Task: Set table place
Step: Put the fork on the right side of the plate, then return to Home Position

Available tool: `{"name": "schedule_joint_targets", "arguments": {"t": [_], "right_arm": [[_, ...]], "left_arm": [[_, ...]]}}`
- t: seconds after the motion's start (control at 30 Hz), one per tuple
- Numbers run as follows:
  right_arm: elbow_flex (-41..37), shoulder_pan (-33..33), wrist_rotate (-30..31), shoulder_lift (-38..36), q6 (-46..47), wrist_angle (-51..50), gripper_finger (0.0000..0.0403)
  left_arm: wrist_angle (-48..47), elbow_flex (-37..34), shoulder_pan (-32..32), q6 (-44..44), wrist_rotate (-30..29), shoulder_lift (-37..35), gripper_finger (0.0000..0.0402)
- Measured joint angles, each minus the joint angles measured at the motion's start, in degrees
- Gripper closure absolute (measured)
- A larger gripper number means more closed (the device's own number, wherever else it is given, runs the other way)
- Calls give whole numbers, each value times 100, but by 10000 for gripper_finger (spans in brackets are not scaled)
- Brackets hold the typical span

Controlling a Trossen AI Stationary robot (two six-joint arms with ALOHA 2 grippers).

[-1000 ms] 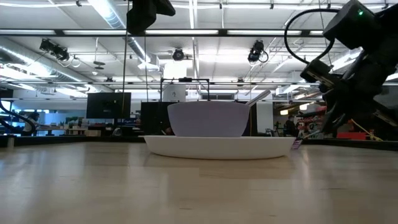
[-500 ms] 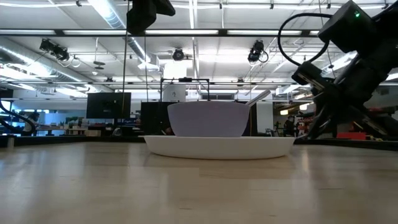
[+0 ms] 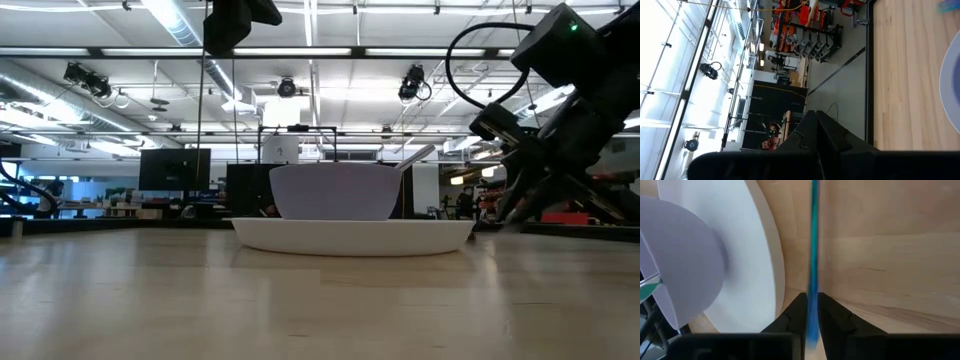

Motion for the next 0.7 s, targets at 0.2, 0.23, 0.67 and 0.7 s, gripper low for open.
{"name": "schedule_joint_targets", "arguments": {"t": [0.2,0.23,0.67,0.7], "right_arm": [[0,0,-1,-2,-87,-83,345],[0,0,-1,-2,-181,-89,344],[4,262,-115,-506,-2425,-101,391],[4,289,-92,-564,-2606,-96,394]], "left_arm": [[-1,0,0,0,0,2,395],[-2,0,0,-1,0,2,397],[-13,0,-4,-307,4,-207,397],[-1,0,-4,-392,14,-283,398]]}}
